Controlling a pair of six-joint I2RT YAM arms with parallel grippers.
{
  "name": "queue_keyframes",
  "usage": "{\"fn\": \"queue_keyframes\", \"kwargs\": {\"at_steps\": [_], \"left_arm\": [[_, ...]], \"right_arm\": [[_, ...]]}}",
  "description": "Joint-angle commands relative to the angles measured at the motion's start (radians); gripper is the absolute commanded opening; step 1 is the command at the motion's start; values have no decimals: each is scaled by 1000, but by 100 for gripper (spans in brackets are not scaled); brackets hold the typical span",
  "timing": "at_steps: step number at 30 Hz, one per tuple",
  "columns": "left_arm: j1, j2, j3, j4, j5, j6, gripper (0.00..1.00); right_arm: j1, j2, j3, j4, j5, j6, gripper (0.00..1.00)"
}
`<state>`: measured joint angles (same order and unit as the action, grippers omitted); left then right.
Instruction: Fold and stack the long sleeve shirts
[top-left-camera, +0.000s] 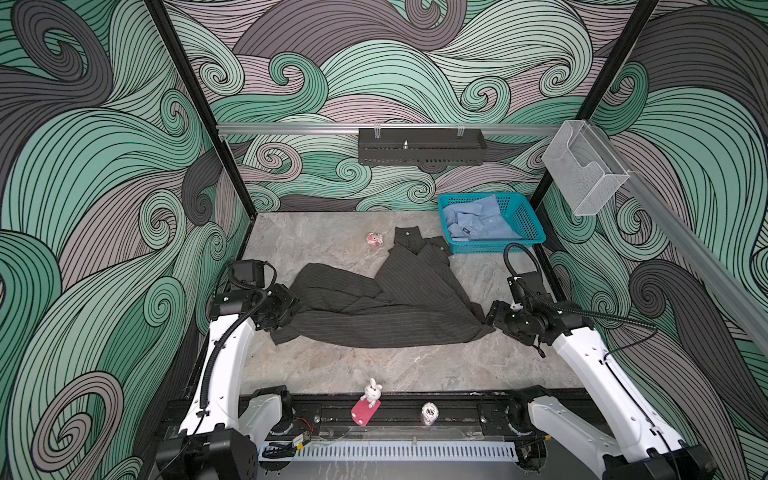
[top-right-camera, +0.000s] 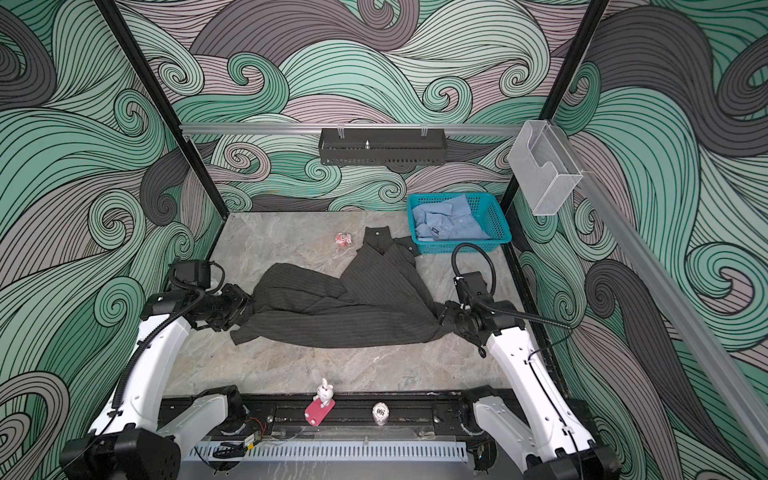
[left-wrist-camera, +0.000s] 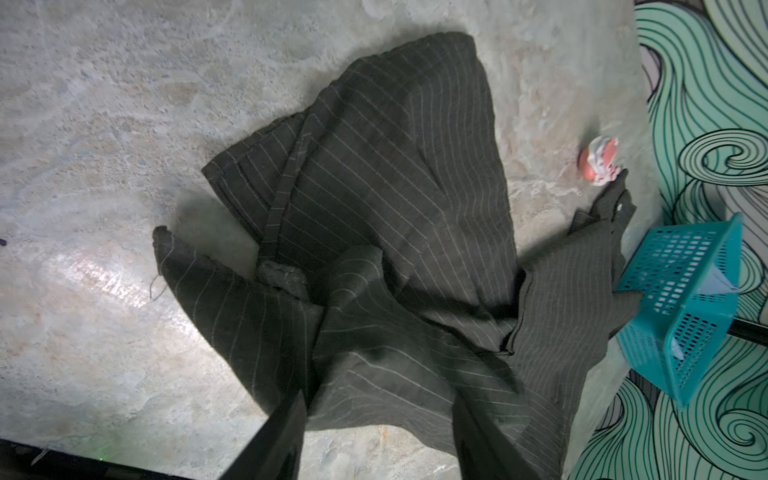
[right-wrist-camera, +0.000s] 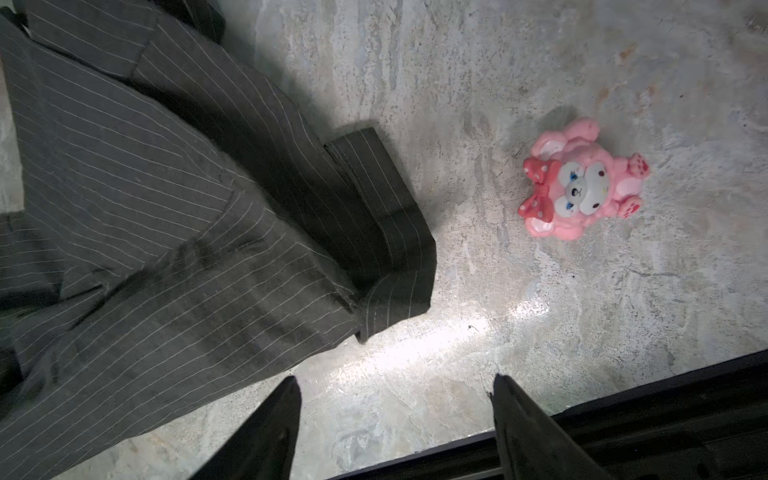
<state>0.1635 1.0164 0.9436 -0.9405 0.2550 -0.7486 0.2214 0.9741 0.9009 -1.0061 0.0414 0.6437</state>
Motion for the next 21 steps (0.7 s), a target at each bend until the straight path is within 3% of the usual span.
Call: {"fn": "queue_keyframes", "kwargs": {"at_steps": [1, 8, 13, 21], "left_arm": [[7, 69, 63, 8, 26, -13, 59], [4, 291, 201, -4, 141, -2, 56], [5, 246, 191, 29, 148, 10, 58], [8, 200, 177, 21, 166, 36, 59]], "right_arm": [[21, 104, 79, 83, -32, -21, 75], [202, 553, 417, 242, -64, -267, 70], [251, 859, 700, 264, -80, -435, 72], [262, 1297, 1191, 164, -113, -570, 76]]}}
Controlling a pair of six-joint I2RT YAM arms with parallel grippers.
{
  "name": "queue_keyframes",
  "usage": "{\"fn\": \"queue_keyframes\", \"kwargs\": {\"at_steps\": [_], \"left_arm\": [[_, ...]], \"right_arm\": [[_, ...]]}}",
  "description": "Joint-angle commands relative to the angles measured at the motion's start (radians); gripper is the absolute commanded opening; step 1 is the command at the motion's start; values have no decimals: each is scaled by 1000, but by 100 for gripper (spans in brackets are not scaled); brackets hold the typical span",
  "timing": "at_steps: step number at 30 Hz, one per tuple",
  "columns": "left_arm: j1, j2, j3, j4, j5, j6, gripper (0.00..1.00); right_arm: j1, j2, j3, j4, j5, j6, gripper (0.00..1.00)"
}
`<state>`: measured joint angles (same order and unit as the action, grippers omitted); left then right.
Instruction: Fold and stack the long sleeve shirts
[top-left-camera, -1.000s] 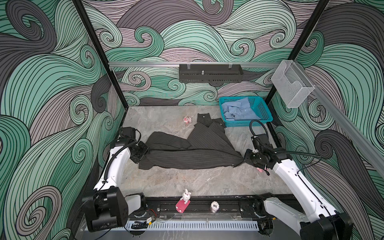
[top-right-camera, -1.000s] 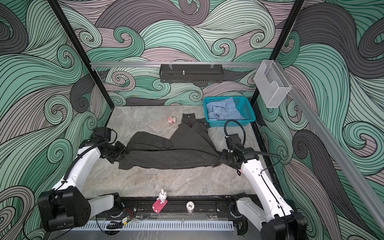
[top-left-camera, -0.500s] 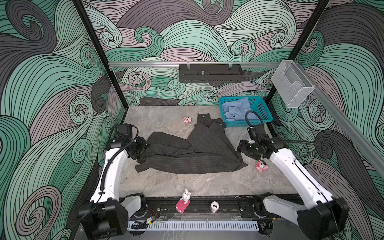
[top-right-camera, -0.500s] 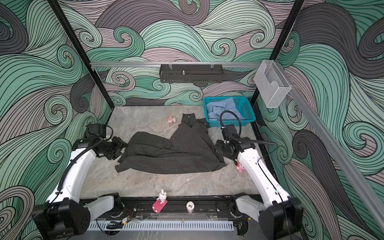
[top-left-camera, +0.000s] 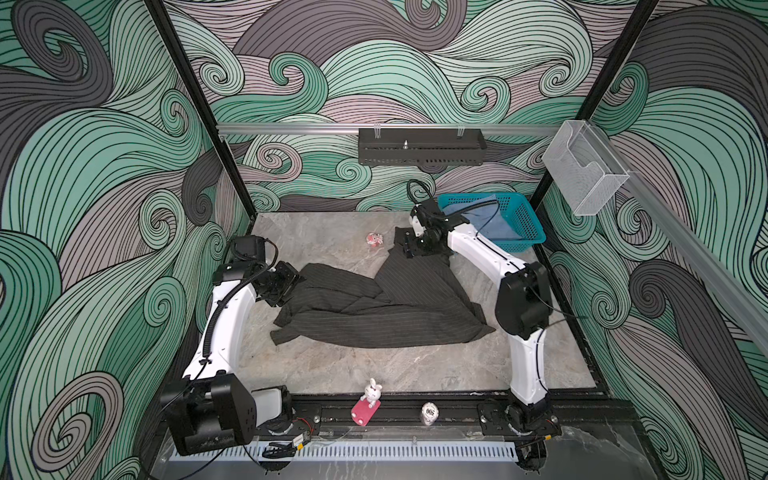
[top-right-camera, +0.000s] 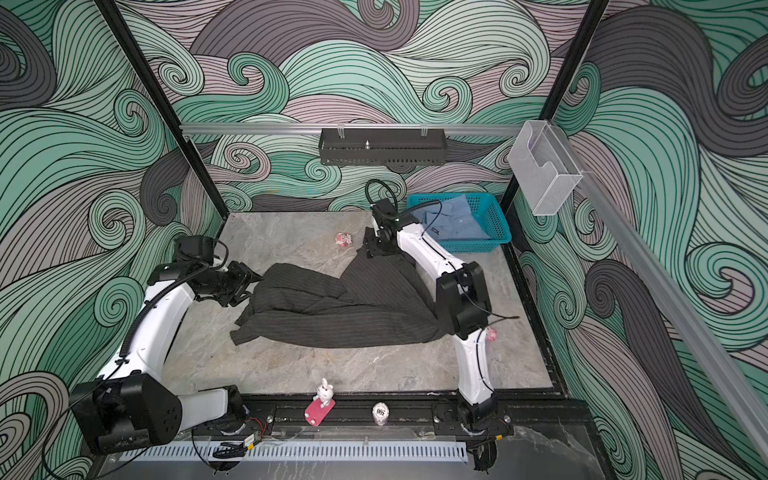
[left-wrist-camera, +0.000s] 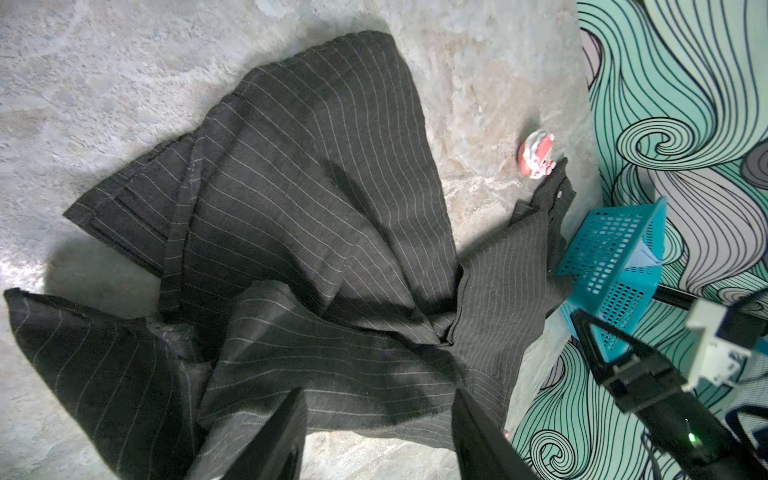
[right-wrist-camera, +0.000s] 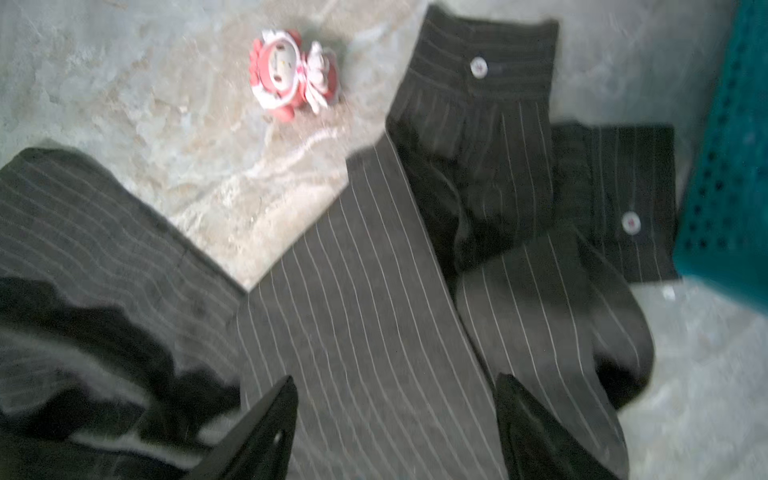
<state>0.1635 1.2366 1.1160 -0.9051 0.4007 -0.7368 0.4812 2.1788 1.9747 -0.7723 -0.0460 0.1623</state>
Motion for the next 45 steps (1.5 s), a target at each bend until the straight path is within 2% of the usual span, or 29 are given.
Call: {"fn": "queue_keyframes", "kwargs": {"at_steps": [1, 9, 11, 13, 14, 15, 17, 18, 19, 20, 24, 29, 34, 37, 45], "left_arm": [[8, -23, 5, -19, 21, 30, 59], [9, -55, 5, -35, 24, 54, 59], [9, -58, 7, -37, 23, 57, 59], [10, -58, 6, -38, 19, 57, 59], [10, -57, 5, -38, 17, 57, 58], [10, -56, 5, -36, 17, 57, 58], [10, -54, 7, -37, 18, 57, 58], [10, -52, 8, -38, 17, 59, 58], [10, -54, 11, -40, 14, 59, 58], [10, -54, 14, -43, 12, 60, 58], [13, -65, 26, -43, 1, 58, 58], [13, -92, 30, -21, -9, 53, 58], [14, -103, 22, -10, 30, 55, 59], [14, -101, 9, -10, 47, 48, 59], [15, -108, -12, -24, 54, 45, 59]], "right_arm": [[1, 139, 174, -87, -33, -99, 77], [-4, 473, 607, -188, -49, -136, 80], [-5, 527, 689, -228, -82, -134, 77], [-1, 527, 686, -233, -109, -126, 72], [5, 519, 675, -236, -112, -126, 65], [6, 508, 665, -237, -115, -123, 52], [9, 472, 644, -239, -116, -114, 20], [10, 451, 636, -239, -111, -113, 10], [10, 425, 627, -238, -109, -112, 1], [11, 390, 617, -239, -105, -113, 0], [24, 227, 587, -250, -93, -116, 0], [65, -79, 488, -286, -74, -99, 0], [143, -360, 379, -339, -97, -58, 0], [206, -512, 243, -360, -116, -6, 0], [447, -876, -300, -350, -135, 125, 0]]}}
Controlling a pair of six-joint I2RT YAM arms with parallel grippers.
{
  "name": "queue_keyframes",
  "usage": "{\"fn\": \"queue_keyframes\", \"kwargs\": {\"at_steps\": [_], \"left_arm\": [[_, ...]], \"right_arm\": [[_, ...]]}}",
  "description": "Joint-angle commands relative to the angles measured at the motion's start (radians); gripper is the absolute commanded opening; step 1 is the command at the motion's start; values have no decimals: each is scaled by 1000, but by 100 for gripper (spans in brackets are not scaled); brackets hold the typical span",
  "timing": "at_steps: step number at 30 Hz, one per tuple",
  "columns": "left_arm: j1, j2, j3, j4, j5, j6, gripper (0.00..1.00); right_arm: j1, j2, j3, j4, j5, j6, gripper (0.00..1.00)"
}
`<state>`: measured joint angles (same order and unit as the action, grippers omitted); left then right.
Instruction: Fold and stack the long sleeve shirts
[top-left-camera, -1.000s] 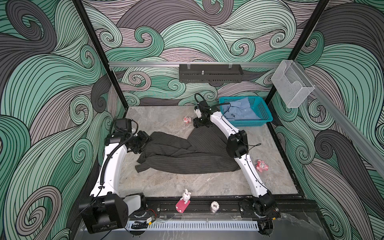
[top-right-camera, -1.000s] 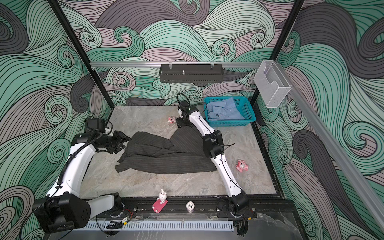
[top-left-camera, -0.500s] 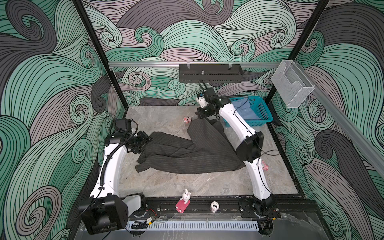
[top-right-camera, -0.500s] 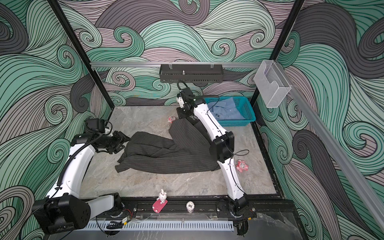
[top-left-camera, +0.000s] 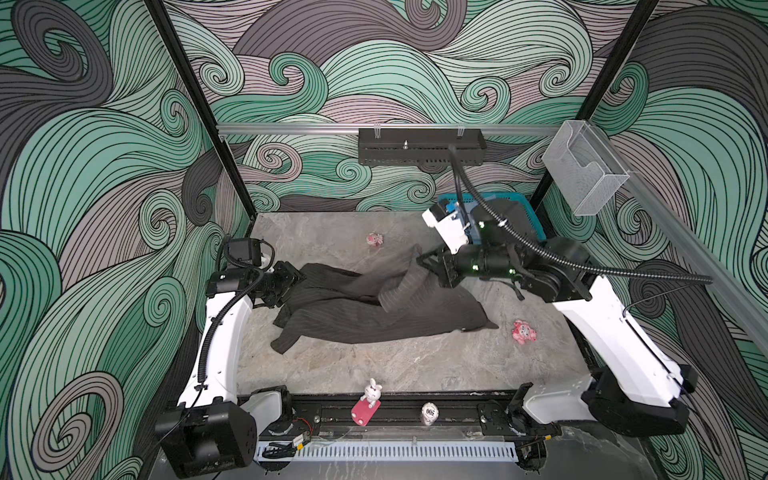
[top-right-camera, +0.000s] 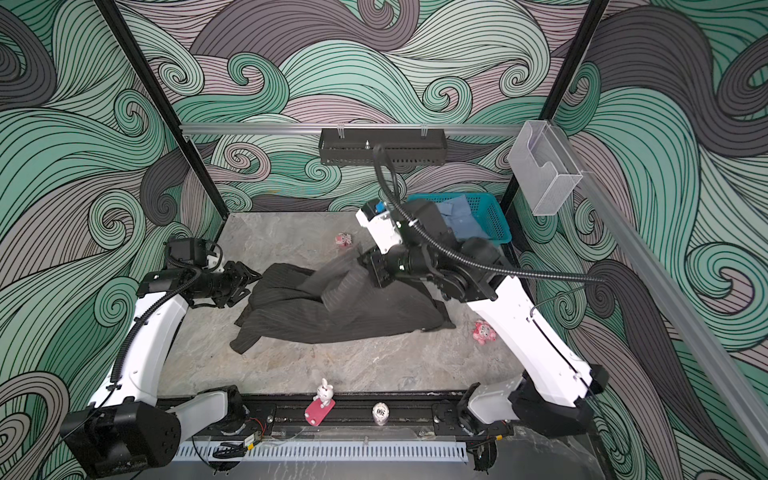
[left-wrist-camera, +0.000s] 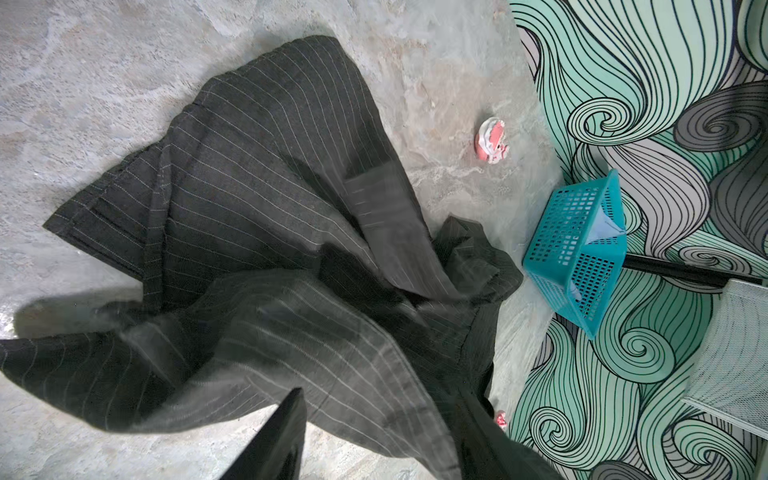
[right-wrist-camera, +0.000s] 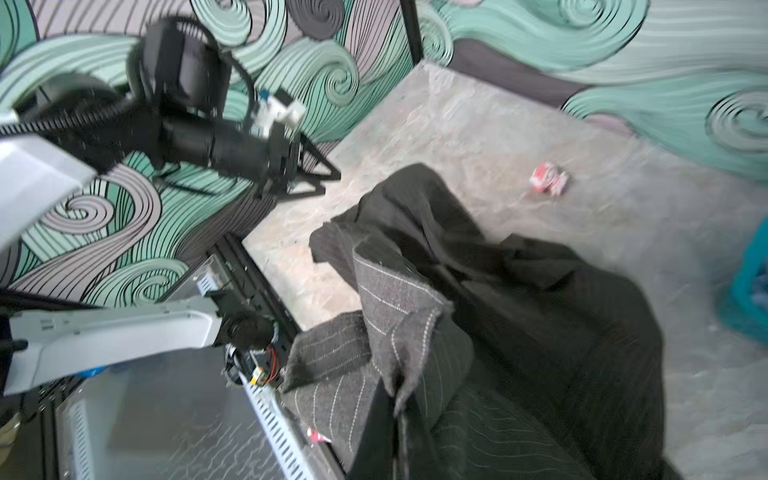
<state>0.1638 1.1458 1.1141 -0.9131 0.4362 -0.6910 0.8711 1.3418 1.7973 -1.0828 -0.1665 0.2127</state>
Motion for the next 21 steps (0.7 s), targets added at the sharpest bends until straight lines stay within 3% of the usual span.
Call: {"fn": "queue_keyframes", "kwargs": {"at_steps": [1, 7, 13, 21], "left_arm": [[14, -15, -17, -14, 25, -2, 59], [14, 16, -41, -24, 26, 2, 59], [13, 167, -14, -22, -52, 11, 57], [-96, 531, 157, -32, -178, -1, 30]], "right_arm": [[84, -75, -187, -35, -14, 98, 0], [121, -230, -447, 22, 34, 181, 0], [67, -228, -490, 43, 156, 186, 0], [-203, -96, -543, 187, 166, 212, 0]]}}
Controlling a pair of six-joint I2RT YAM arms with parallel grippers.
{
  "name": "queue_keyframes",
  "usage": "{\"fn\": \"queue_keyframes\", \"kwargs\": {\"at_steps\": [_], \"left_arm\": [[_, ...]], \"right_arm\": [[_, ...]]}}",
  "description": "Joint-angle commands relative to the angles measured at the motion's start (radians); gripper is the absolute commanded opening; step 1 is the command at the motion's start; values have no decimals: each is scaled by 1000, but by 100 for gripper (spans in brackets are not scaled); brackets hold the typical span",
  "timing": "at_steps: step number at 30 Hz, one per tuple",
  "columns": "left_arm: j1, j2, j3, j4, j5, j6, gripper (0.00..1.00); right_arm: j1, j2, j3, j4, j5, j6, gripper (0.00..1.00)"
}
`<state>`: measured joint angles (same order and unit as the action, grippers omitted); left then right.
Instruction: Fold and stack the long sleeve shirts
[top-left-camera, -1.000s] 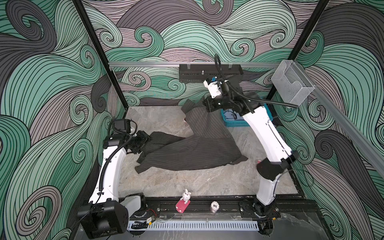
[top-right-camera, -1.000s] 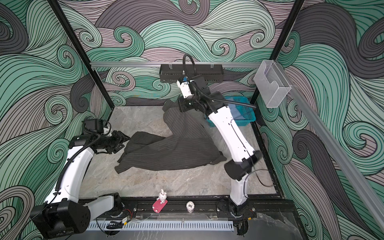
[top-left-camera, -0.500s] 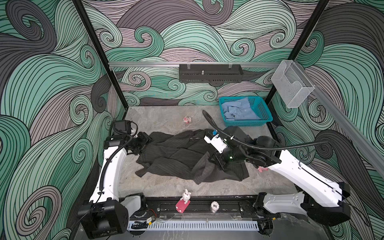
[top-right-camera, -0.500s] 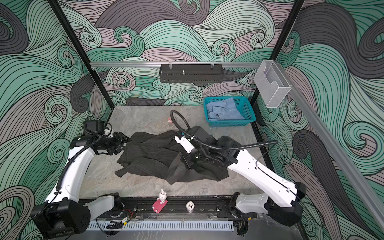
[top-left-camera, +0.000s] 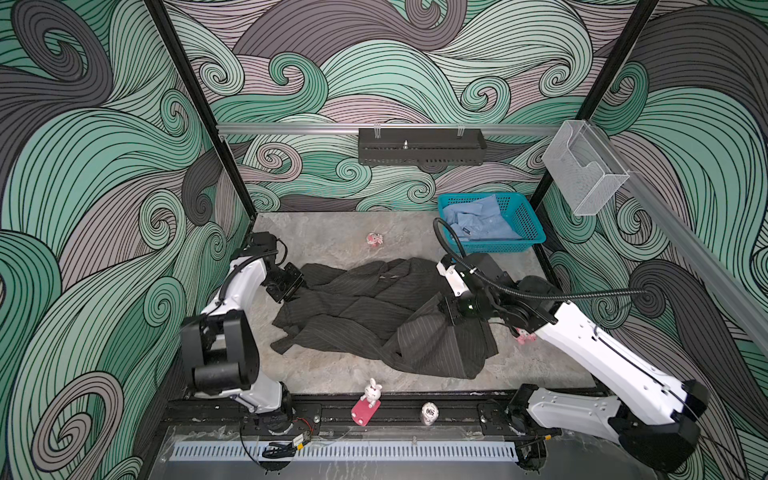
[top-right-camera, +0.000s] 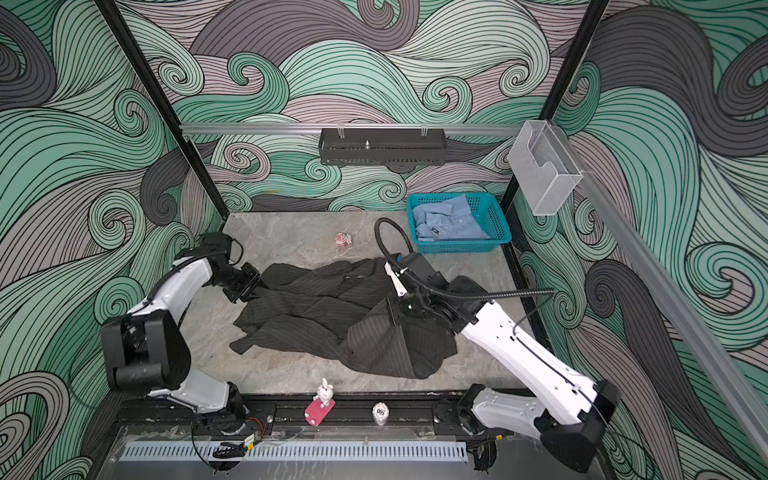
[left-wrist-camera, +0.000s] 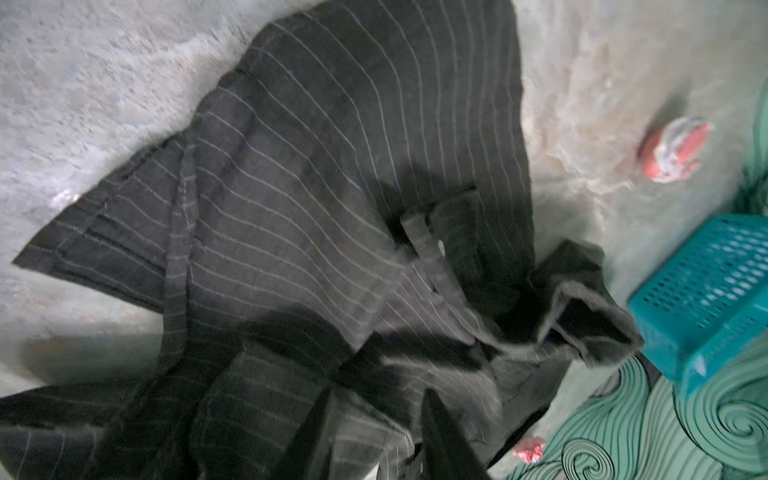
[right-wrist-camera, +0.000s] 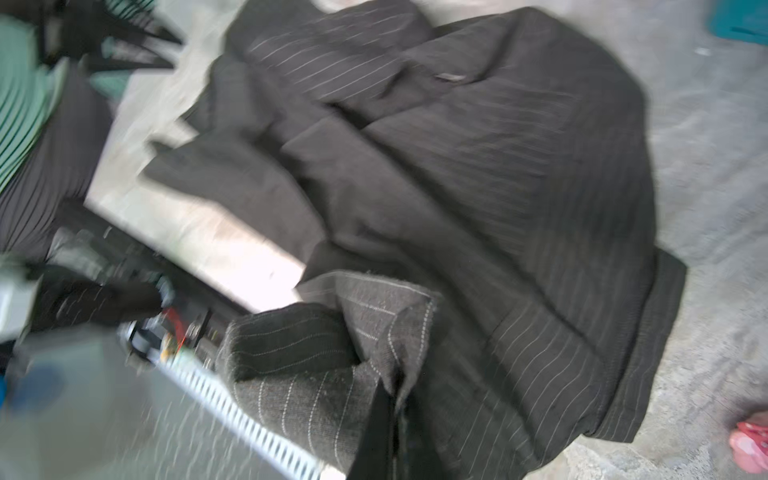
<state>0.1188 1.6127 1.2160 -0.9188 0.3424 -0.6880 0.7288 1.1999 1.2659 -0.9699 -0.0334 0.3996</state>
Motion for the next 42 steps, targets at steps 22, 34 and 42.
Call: {"fn": "queue_keyframes", "kwargs": {"at_steps": [22, 34, 42], "left_arm": [[-100, 548, 313, -116, -269, -43, 10], [-66, 924, 961, -333, -175, -35, 10], [-62, 725, 1042, -365, -116, 31, 27]], "right_arm": [[-217, 936, 375, 42, -18, 23, 0], [-295, 1289, 992, -93, 21, -59, 0], [-255, 1061, 1044, -84, -51, -206, 0]]}}
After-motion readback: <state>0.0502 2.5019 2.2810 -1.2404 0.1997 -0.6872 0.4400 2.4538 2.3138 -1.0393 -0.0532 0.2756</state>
